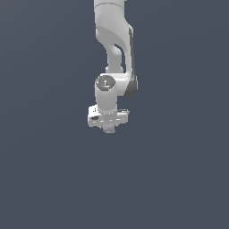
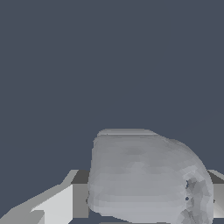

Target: Pick up the object and move it to a goal position.

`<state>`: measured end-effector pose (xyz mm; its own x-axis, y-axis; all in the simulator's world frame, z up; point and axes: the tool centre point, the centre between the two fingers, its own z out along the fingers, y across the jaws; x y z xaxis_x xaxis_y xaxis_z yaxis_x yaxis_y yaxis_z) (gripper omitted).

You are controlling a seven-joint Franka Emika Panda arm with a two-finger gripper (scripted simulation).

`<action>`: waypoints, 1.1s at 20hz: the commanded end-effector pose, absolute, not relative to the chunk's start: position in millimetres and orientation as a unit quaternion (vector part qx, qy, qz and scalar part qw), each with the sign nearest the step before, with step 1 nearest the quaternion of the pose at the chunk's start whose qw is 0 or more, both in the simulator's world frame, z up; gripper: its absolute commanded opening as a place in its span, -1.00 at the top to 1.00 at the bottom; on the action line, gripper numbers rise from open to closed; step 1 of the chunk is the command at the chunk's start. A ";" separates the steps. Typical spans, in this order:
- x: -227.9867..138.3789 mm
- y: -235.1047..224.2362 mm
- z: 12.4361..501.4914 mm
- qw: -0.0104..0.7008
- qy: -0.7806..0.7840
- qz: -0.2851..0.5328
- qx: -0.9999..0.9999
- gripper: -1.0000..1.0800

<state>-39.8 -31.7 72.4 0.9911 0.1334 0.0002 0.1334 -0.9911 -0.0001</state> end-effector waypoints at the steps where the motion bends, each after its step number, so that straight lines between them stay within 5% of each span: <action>1: -44.0 -43.6 87.7 0.000 -0.066 -0.001 -0.998 1.00; 22: -96.4 -191.2 282.9 0.001 -0.066 0.000 -0.998 1.00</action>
